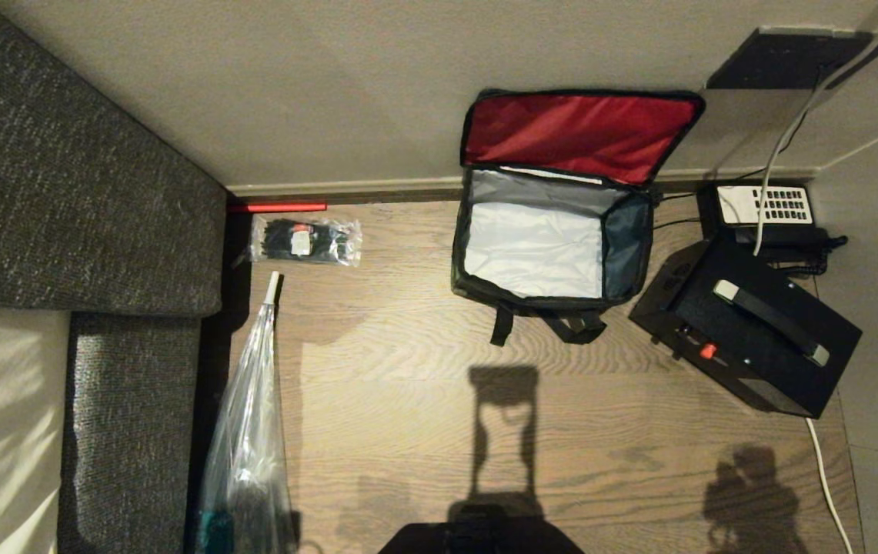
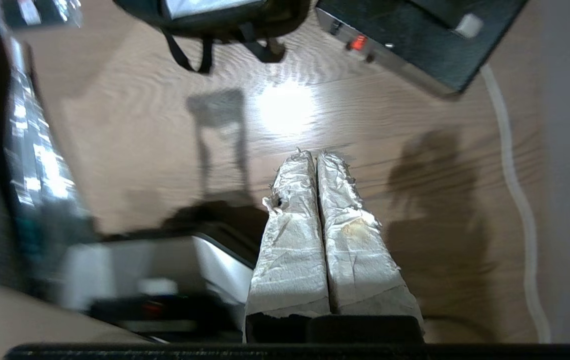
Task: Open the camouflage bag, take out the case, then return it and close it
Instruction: Grip the handle again
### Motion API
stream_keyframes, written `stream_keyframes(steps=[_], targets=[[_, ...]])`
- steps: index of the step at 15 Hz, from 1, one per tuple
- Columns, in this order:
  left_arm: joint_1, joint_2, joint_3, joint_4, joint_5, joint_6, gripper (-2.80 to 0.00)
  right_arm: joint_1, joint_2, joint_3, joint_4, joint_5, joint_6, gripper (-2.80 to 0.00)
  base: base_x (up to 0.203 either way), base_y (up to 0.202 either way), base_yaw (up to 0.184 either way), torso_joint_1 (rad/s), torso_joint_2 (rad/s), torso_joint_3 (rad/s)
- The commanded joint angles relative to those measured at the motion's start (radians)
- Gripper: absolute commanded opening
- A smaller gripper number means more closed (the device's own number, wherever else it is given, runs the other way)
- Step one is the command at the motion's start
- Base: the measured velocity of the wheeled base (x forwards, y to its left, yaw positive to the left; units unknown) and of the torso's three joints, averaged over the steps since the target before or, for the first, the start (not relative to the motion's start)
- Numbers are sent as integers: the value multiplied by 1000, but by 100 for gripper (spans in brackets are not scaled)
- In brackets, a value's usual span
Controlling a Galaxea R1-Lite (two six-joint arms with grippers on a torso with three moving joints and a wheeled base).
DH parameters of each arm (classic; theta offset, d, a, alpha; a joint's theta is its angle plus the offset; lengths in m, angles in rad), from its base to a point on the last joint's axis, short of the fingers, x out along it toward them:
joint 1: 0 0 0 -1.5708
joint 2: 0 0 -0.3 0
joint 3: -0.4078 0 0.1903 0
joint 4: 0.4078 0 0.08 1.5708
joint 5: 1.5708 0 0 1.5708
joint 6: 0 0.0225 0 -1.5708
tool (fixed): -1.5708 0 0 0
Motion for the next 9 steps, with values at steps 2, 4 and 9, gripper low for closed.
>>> stream_keyframes(steps=[2, 4, 9], targets=[[0, 0, 0, 1, 1, 0, -280, 39, 621, -133, -88, -66, 90, -280, 0, 0, 0, 0, 0, 0], [0, 0, 0, 0, 1, 0, -280, 48, 938, -220, -140, -179, 127, -280, 0, 0, 0, 0, 0, 0], [0, 0, 0, 1, 1, 0, -280, 3, 1529, -455, -292, -355, 160, -280, 0, 0, 0, 0, 0, 0]])
